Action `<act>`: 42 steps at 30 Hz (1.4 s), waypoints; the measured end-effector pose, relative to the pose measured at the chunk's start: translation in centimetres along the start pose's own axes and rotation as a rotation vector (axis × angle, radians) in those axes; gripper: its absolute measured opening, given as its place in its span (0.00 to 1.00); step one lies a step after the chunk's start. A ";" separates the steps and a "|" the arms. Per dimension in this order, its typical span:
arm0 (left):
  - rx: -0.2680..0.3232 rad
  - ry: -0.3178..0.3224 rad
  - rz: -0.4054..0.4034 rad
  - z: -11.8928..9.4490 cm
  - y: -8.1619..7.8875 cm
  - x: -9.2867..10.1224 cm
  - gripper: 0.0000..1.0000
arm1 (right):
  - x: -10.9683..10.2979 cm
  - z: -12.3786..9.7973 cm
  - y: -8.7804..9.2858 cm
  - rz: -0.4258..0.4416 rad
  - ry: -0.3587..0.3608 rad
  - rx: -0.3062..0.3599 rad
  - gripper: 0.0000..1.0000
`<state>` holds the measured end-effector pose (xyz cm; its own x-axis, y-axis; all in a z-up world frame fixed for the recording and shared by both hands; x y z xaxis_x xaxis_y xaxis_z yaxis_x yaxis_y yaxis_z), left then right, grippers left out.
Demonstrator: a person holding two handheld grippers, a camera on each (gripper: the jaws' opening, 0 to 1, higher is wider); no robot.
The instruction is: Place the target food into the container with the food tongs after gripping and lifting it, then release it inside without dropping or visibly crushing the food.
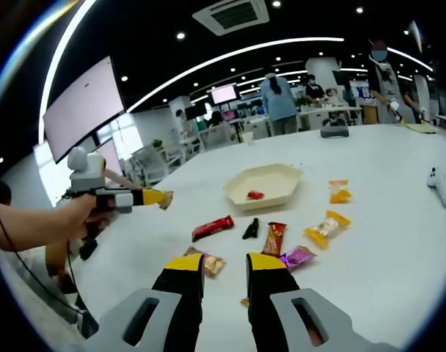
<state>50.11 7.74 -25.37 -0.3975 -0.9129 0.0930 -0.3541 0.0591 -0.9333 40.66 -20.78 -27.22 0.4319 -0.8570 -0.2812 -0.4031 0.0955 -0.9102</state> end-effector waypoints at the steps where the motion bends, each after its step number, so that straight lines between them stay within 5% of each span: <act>1: 0.000 0.003 0.002 0.1 -0.1 0.1 0.17 | 0.0 0.0 0.0 0.000 0.002 -0.001 0.22; 42: 0.014 0.043 0.013 4.4 -1.7 0.5 0.16 | 1.7 0.3 -0.2 0.001 0.036 -0.021 0.21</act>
<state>54.29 5.43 -25.25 -0.4382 -0.8938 0.0954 -0.3370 0.0649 -0.9393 41.66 -22.09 -27.61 0.4020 -0.8747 -0.2705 -0.4209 0.0858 -0.9030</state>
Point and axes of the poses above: the point that each gripper's makers call its tool centre point, and the gripper's own axes: z roughly forward along the fingers, x roughly to its right, y roughly out of its underside, the point moved 10 cm from there along -z, roughly backward along the fingers, and after that the axes turned 4 degrees about x, right-handed, at the moved point
